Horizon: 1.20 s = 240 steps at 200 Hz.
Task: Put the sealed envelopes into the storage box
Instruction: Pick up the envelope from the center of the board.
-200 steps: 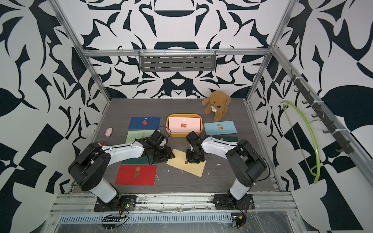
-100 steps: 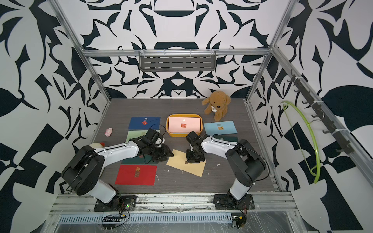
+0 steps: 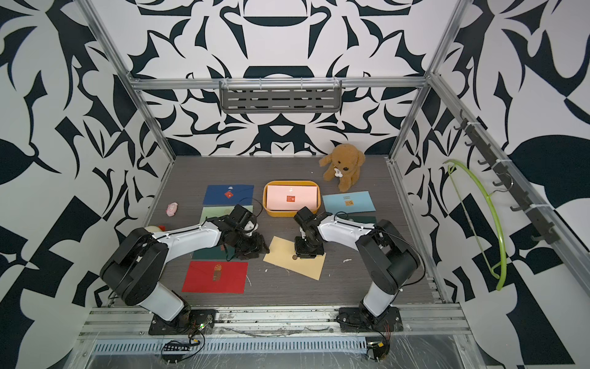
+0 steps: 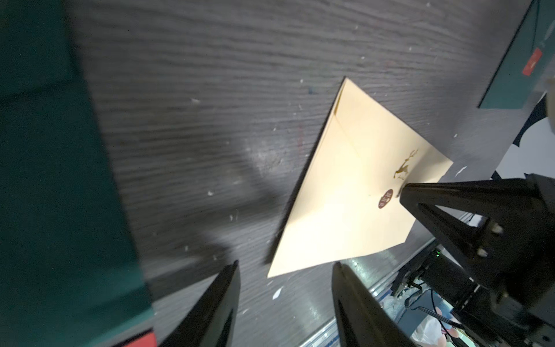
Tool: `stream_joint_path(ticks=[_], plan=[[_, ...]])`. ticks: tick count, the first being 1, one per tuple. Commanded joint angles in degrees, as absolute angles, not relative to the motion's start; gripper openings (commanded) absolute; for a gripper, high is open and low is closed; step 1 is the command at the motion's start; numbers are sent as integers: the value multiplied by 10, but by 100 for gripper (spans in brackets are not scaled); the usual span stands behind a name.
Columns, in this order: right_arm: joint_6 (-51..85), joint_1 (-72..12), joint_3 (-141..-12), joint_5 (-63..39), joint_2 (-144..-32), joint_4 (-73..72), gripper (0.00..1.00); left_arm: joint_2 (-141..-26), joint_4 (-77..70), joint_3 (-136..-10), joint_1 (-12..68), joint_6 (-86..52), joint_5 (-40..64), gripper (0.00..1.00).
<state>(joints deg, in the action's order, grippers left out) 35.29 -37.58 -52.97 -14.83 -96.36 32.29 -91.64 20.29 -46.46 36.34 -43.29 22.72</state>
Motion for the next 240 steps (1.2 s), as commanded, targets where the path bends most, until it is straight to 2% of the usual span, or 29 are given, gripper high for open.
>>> stream_joint_path(ticks=[1,57,105,160,240], plan=[[343,-381,-505,-141,-1005,307,14,-930,186,-443,366,-420,229,56],[335,-382,-505,-151,-1009,306,13,-970,126,-417,367,-425,276,56],[334,-382,-503,-153,-1022,302,12,-953,107,-419,365,-436,297,55],[331,-381,-505,-153,-1029,303,12,-931,-14,-408,361,-513,377,55],[325,-381,-505,-149,-1034,302,11,-904,22,-409,355,-485,382,54]])
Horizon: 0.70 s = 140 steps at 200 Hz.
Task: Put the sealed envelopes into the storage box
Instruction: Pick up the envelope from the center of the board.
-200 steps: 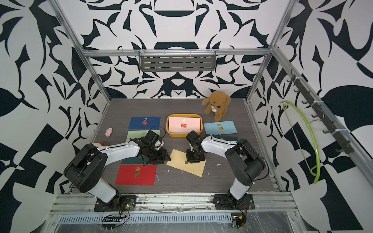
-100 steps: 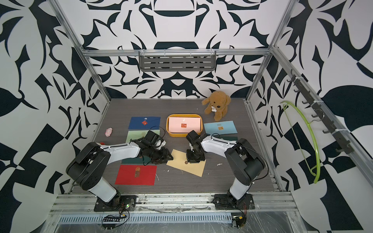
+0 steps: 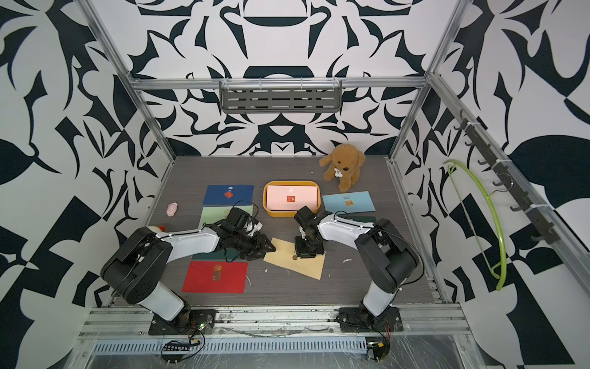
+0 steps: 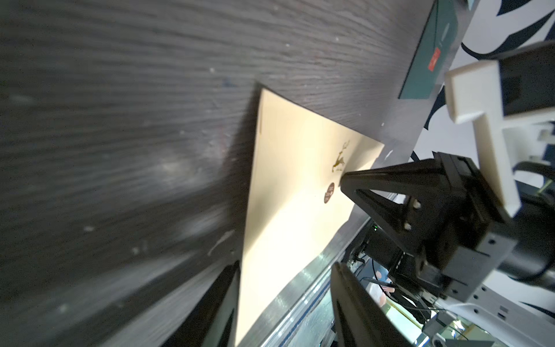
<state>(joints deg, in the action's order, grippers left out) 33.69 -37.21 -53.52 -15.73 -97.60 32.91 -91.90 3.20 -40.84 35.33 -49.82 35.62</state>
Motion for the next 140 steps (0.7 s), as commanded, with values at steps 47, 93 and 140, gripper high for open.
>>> stream_joint_path(ticks=[47,93,140], plan=[[318,-382,-506,-152,-1024,302,11,-915,62,-418,355,-446,365,45],[299,-381,-511,-169,-1002,286,11,-958,40,-425,355,-429,381,33],[281,-381,-517,-178,-996,289,11,-959,40,-428,355,-422,379,17]])
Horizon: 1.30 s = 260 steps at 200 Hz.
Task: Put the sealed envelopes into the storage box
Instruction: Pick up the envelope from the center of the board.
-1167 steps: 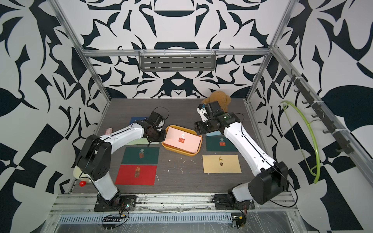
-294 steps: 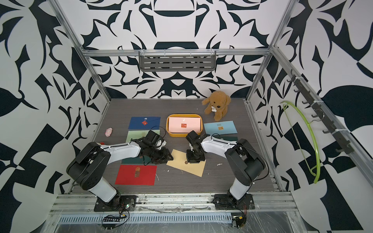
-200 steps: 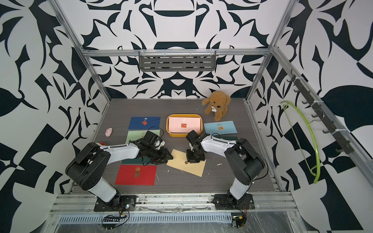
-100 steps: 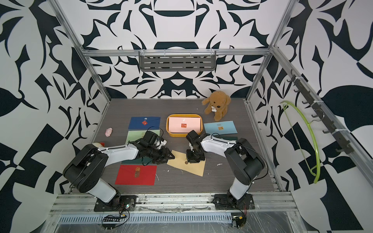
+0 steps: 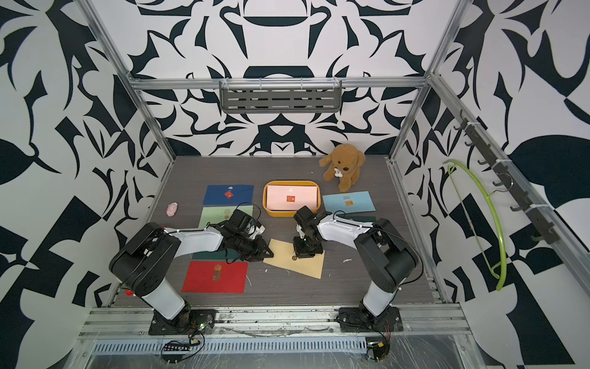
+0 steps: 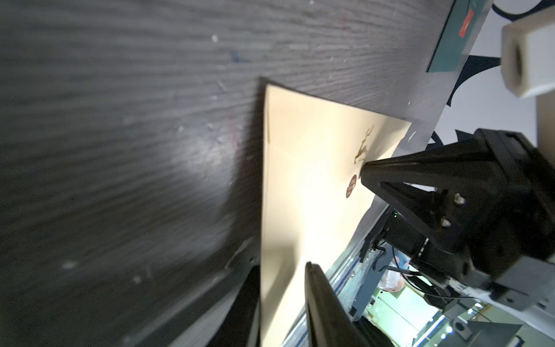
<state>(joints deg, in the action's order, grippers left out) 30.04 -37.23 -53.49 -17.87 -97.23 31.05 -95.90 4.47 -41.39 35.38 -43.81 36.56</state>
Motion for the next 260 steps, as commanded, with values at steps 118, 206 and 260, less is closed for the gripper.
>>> stream_joint_path(ticks=[118,206,260], plan=[[-51,-249,-677,-261,-797,497,70,-830,166,-481,341,-150,565,0],[-137,-231,-631,-430,-764,483,70,-781,216,-518,318,-123,615,0],[-153,-230,-635,-476,-798,520,36,-774,201,-528,314,-131,604,0]])
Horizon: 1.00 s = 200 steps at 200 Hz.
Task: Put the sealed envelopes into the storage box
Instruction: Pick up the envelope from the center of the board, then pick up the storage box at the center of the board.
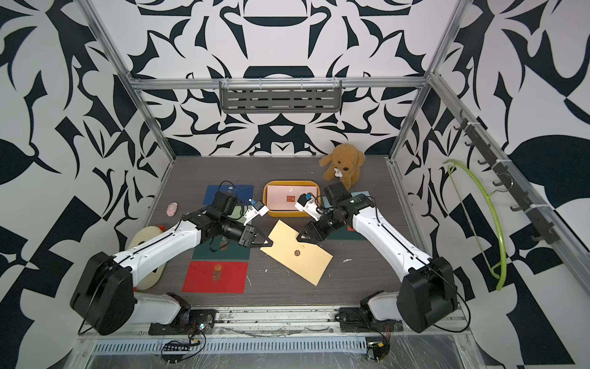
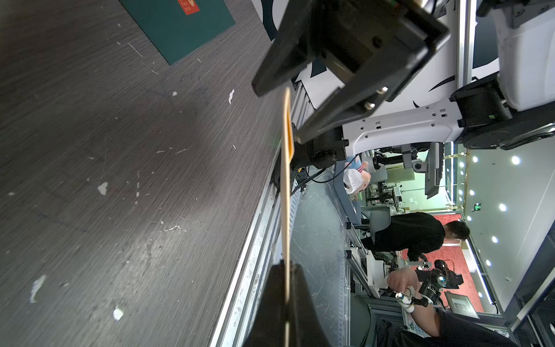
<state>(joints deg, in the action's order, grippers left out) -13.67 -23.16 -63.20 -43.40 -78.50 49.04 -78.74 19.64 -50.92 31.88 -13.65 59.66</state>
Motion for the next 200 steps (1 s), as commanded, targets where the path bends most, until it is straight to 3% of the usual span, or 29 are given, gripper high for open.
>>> stream_joint_path(ticks=[1,18,54,77,96,132,200], plan=[[-154,-230,-635,-476,-799,520,35,-775,200,-528,313,-131,603,0],[-156,-230,-636,-479,-809,531,30,-778,188,-528,308,-136,601,0],[-150,-226,-640,-456,-805,535,6,-789,186,-529,299,-136,562,0],[-128,-215,-640,-424,-795,527,0,-804,205,-538,278,-150,468,38],[-113,-210,-648,-376,-800,535,0,-824,213,-554,258,-189,358,50],[-72,-207,-674,-320,-805,536,0,-906,223,-645,248,-278,156,49],[-11,-208,-726,-249,-817,555,0,-1113,275,-854,254,-346,51,38]])
